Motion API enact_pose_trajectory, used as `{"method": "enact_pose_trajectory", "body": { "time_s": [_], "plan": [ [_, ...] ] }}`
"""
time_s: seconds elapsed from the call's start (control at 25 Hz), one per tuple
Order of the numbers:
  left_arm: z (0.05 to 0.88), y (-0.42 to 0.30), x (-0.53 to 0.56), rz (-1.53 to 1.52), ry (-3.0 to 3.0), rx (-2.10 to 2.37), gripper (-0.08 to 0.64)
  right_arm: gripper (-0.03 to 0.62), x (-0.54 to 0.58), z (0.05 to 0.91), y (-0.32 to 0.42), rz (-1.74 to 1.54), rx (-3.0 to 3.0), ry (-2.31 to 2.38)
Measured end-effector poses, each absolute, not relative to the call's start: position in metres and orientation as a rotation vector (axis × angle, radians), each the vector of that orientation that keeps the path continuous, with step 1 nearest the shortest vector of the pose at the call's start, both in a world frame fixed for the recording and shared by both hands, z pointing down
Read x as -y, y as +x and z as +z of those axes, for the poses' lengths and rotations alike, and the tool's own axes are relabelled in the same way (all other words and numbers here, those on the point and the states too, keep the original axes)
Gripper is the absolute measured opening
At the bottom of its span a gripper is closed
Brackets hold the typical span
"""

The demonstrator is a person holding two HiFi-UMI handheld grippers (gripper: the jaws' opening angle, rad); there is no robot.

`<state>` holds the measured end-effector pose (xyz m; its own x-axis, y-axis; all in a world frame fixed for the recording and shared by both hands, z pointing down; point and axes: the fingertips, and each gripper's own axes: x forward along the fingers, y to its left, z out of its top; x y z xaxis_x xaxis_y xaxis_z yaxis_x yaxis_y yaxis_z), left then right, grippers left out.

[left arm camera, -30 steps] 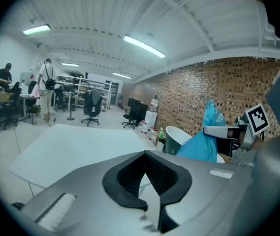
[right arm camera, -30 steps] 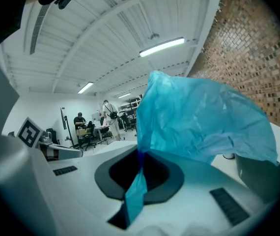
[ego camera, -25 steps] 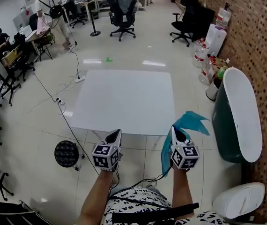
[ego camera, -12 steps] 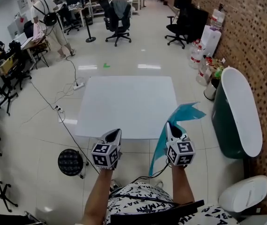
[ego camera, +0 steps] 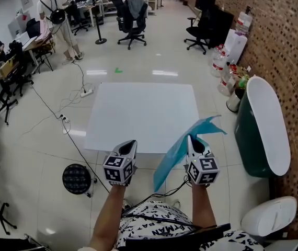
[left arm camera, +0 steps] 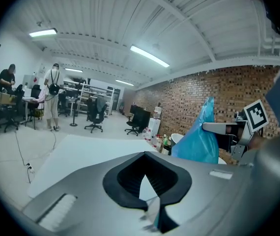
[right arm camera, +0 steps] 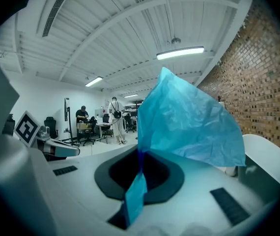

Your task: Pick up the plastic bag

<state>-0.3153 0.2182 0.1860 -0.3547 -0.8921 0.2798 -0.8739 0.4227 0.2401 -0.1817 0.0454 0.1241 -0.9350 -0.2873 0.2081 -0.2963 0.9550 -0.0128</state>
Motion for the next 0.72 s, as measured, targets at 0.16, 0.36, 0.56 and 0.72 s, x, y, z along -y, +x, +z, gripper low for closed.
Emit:
{"method": "enact_pose_trajectory", "body": {
  "time_s": [0.16,0.36,0.56,0.72],
  "plan": [
    [0.188,-0.311,-0.224,-0.074,1.51,2.317,0.0,0.009,-0.055,0.126,-0.177,0.064,2.9,0.43],
    [0.186,-0.305,-0.224,-0.097,1.507,2.32,0.0,0.009,-0.055,0.123,-0.17,0.078,2.915,0.42],
    [0.186,-0.299,-0.222,-0.095,1.496,2.326,0.0,0.009,-0.041,0.116,-0.159,0.125,2.938,0.431],
    [0.188,-0.292,-0.219,-0.078,1.489,2.324,0.0,0.009,-0.012,0.106,-0.144,0.205,2.969,0.464]
  ]
}}
